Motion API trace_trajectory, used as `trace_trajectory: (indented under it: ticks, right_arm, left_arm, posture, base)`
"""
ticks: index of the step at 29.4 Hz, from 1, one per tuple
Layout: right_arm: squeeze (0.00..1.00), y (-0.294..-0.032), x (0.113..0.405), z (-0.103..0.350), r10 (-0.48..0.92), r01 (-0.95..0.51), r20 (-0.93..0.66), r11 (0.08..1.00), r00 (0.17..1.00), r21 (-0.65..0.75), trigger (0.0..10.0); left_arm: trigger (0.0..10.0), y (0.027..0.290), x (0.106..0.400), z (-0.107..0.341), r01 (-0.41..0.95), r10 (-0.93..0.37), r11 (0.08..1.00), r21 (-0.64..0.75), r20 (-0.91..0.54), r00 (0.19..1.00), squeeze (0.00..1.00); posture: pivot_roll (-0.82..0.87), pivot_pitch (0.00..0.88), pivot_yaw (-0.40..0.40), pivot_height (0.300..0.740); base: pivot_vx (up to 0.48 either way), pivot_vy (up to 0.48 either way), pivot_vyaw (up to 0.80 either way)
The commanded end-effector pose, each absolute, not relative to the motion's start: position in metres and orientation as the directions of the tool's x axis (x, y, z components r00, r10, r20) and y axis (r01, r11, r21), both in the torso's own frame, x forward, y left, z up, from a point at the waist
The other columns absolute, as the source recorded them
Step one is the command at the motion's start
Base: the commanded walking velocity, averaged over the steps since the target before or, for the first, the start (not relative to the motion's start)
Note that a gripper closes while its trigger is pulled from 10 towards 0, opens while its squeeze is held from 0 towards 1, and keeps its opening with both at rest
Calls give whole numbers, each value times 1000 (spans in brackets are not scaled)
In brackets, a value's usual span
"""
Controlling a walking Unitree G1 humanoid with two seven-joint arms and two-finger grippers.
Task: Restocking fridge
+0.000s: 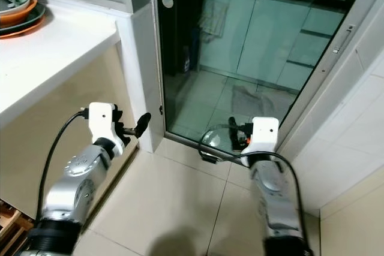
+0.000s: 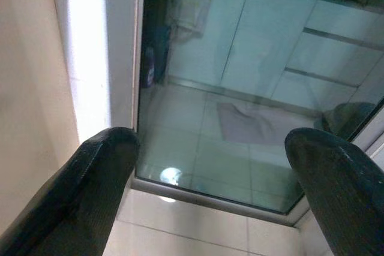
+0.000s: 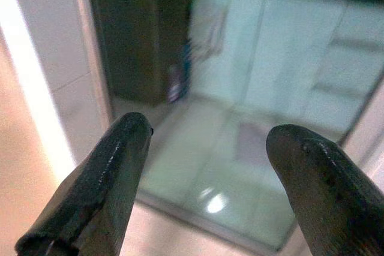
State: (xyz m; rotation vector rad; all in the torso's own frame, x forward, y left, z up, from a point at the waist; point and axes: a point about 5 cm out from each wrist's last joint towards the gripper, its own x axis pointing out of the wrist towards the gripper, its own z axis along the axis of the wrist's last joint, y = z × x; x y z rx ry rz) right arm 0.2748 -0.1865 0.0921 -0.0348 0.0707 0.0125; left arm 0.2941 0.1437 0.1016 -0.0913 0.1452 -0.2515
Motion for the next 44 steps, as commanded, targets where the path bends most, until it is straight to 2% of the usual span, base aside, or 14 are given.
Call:
trace_trajectory:
  ticks: [1, 3, 5, 12, 22, 29, 34, 44]
  right_arm:
    - [0, -201, 267, 104, -30, 30, -4, 995, 1000, -98, 10000]
    - [0, -208, 256, 101, -53, 57, 37, 993, 998, -104, 10000]
    - [0, -195, 262, 100, 3, 4, 66, 993, 998, -119, 10000]
    - [0, -186, 280, 92, 9, -7, -31, 997, 999, 75, 10000]
    - [0, -191, 292, 94, 23, -21, -46, 998, 999, 60, 10000]
    - [0, -184, 292, 90, 66, -61, -58, 995, 996, 82, 10000]
    - [0, -178, 287, 83, 114, -108, -76, 991, 991, 79, 10000]
    - [0, -166, 291, 86, 123, -117, -56, 988, 991, 102, 10000]
  left_arm:
    - [10000, 156, 283, 106, 247, -251, 968, -53, -97, 963, 0]
    - [10000, 152, 266, 102, 293, -292, 956, -5, -61, 954, 0]
    - [10000, 149, 274, 99, 268, -268, 963, 1, -38, 963, 0]
    - [10000, 140, 292, 110, 226, -226, 973, -48, 14, 974, 0]
    - [10000, 137, 290, 113, 235, -233, 968, -90, 31, 972, 0]
    - [10000, 143, 292, 111, 183, -182, 981, -67, 15, 983, 0]
    - [10000, 148, 294, 111, 124, -126, 983, -137, -7, 992, 0]
    - [10000, 158, 297, 114, 127, -128, 989, -70, -6, 992, 0]
  posture:
    - [-119, 0, -11, 740]
    - [-112, 0, -21, 740]
    - [-115, 0, -20, 740]
    - [-119, 0, -11, 740]
    - [-110, 0, -16, 740]
    - [-110, 0, -13, 740]
    - [-108, 0, -8, 740]
    - [-94, 0, 25, 740]
  base:
    - [0, 0, 0]
    - [0, 0, 0]
    - [0, 0, 0]
    - [0, 0, 0]
    - [-66, 32, 571]
    - [-178, 73, 586]
    - [0, 0, 604]
    - [0, 0, 492]
